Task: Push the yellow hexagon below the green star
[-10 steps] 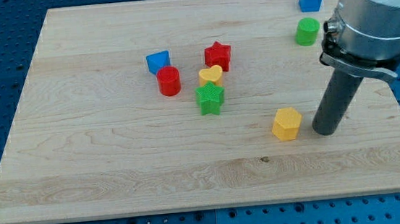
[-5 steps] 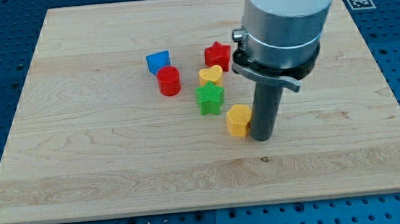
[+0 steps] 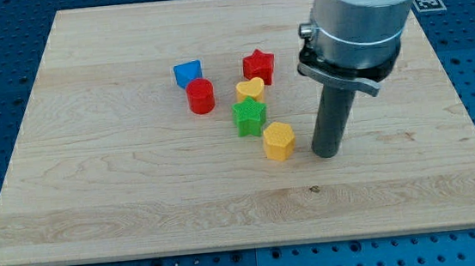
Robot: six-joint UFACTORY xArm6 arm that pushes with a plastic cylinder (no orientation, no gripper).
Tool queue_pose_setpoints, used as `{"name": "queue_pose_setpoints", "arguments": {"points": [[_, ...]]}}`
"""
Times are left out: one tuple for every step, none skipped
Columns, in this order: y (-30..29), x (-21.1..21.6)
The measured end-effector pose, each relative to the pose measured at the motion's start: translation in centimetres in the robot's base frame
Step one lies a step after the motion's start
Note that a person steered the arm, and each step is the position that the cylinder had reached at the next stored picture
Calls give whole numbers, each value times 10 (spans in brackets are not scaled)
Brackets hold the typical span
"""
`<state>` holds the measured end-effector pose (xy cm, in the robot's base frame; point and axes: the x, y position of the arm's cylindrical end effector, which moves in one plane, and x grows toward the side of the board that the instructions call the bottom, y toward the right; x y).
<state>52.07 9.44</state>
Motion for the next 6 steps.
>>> {"name": "queue_pose_setpoints", "arguments": {"points": [[-14, 0], [-19, 0], [-25, 0], [-27, 0], [-28, 0], [-21, -8]]}}
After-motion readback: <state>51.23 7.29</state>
